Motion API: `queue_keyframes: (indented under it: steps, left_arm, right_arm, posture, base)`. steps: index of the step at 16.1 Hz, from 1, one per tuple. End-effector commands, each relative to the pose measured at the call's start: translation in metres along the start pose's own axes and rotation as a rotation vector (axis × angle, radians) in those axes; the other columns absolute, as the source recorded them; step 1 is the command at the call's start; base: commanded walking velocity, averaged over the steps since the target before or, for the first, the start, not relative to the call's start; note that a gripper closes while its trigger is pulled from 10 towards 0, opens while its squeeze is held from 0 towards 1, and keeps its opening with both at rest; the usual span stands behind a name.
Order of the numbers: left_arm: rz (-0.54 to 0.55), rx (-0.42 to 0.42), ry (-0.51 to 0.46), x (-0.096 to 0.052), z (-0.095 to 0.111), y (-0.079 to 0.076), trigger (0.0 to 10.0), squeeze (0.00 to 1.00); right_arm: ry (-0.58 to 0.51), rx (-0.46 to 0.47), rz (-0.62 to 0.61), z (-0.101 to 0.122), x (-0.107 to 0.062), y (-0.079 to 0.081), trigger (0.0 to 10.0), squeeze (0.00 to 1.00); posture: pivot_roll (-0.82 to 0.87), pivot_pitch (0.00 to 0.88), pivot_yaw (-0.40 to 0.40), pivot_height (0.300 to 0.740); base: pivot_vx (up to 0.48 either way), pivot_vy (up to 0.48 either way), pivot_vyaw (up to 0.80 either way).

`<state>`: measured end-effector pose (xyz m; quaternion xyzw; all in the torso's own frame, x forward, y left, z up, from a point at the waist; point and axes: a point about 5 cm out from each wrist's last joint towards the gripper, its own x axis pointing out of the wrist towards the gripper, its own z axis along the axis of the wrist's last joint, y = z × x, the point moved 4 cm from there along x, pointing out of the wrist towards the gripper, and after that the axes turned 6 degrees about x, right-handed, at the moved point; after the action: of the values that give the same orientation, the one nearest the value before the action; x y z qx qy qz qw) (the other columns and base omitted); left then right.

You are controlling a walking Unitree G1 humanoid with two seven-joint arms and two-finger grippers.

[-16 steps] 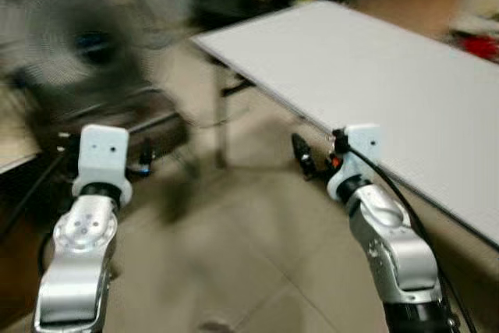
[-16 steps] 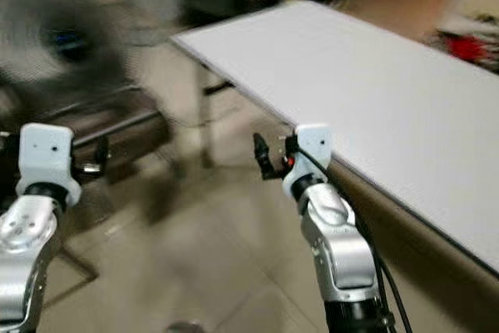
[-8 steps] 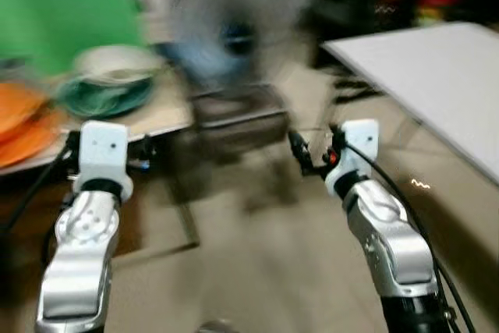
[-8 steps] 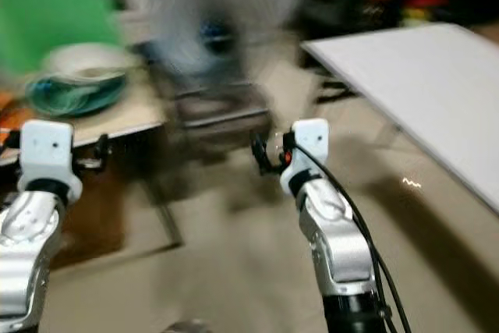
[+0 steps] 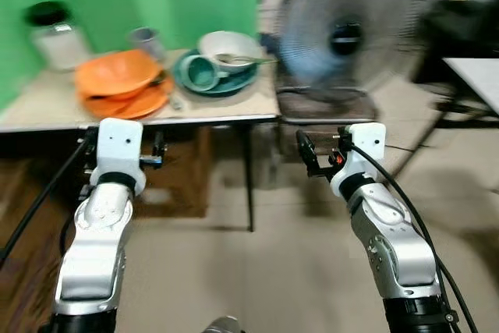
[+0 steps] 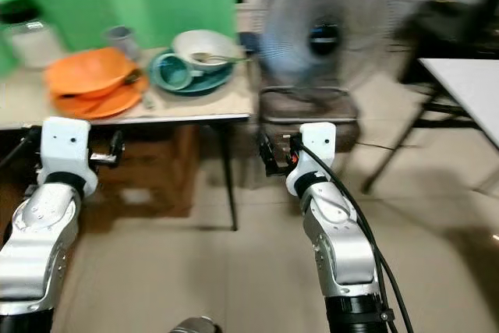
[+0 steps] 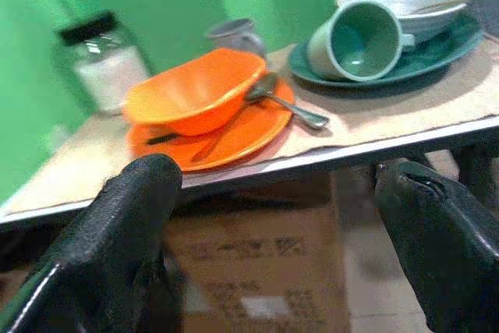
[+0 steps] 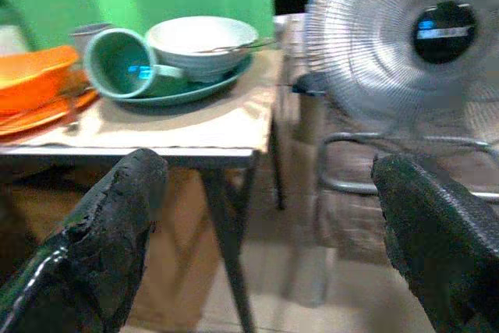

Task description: Setting the table

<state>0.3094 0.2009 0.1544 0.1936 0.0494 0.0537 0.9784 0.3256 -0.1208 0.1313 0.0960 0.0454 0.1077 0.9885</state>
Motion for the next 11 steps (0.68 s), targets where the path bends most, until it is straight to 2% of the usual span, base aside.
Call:
queue_keyframes:
  steps: [1,2,5,6,8,10,11]
  left_arm:
    - [-0.034,-0.006,-0.013,0.001,0.002,-0.010,10.0,0.00]
    - [-0.045,-0.007,-0.020,0.001,0.002,-0.012,10.0,0.00]
    - [-0.159,0.002,-0.011,-0.008,-0.004,-0.029,10.0,0.00]
    - [-0.174,-0.033,-0.023,-0.012,-0.005,-0.032,10.0,0.00]
    - [-0.141,-0.019,-0.003,-0.010,-0.010,-0.025,10.0,0.00]
    - [-0.143,-0.050,0.028,-0.011,-0.016,-0.022,10.0,0.00]
    - [-0.145,-0.042,0.021,-0.012,-0.016,-0.022,10.0,0.00]
  right_arm:
    - [-0.008,-0.009,-0.037,0.001,-0.004,-0.011,10.0,0.00]
    - [-0.003,-0.003,-0.045,-0.001,-0.004,-0.012,10.0,0.00]
    - [0.013,0.084,-0.110,-0.012,-0.009,-0.021,10.0,0.00]
    - [0.009,0.107,-0.113,-0.015,-0.013,-0.022,10.0,0.00]
    - [0.004,0.054,-0.077,-0.014,-0.015,-0.015,10.0,0.00]
    - [-0.011,0.051,-0.079,-0.009,-0.007,-0.011,10.0,0.00]
    - [-0.017,0.052,-0.070,-0.008,-0.004,-0.008,10.0,0.00]
  posture:
    - [0.07,0.000,0.062,0.740]
    - [0.07,0.000,0.060,0.740]
    - [0.08,0.000,0.060,0.740]
    - [0.08,0.000,0.063,0.740]
    - [0.07,0.000,0.071,0.740]
    - [0.08,0.000,0.062,0.740]
    - [0.08,0.000,0.058,0.740]
  base:
    - [0.000,-0.480,0.80]
    - [0.000,-0.480,0.80]
    - [0.000,0.000,0.00]
    - [0.000,0.000,0.00]
    - [0.000,0.000,0.00]
    - [0.000,0.000,0.00]
    - [0.000,0.000,0.80]
